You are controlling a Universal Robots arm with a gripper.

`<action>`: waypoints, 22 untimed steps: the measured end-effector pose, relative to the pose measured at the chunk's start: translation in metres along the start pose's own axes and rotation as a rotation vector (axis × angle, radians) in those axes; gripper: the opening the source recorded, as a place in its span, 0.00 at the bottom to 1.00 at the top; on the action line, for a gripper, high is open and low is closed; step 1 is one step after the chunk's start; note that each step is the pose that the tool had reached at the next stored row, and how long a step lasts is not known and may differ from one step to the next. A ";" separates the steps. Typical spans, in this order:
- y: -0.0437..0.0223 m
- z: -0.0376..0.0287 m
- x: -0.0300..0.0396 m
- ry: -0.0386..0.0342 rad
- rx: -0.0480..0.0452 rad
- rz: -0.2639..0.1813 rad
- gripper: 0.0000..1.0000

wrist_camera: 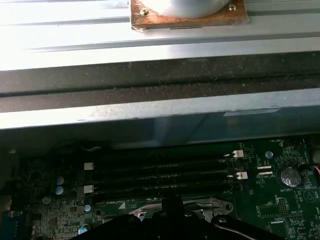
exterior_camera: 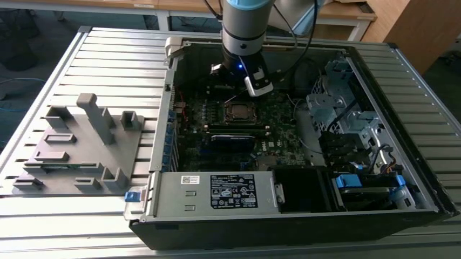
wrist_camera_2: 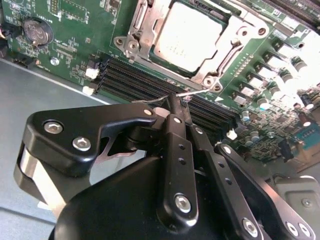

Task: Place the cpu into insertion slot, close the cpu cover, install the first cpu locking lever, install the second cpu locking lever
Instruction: 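Install the first cpu locking lever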

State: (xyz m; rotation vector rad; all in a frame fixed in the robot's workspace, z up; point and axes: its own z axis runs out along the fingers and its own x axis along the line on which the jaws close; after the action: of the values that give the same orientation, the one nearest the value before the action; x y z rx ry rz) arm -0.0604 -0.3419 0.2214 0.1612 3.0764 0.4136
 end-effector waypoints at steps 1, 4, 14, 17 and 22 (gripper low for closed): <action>-0.0001 0.0002 0.0000 -0.0009 -0.0001 0.001 0.10; -0.0003 0.0012 0.0001 -0.0052 -0.0008 0.002 0.10; -0.0009 0.0032 0.0001 -0.0165 -0.0066 0.000 0.10; -0.0012 0.0042 0.0002 -0.0185 -0.0070 0.000 0.10; -0.0020 0.0072 0.0001 -0.0412 -0.0093 -0.006 0.10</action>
State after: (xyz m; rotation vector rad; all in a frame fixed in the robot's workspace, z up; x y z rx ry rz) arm -0.0605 -0.3419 0.2139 0.1574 3.0333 0.4188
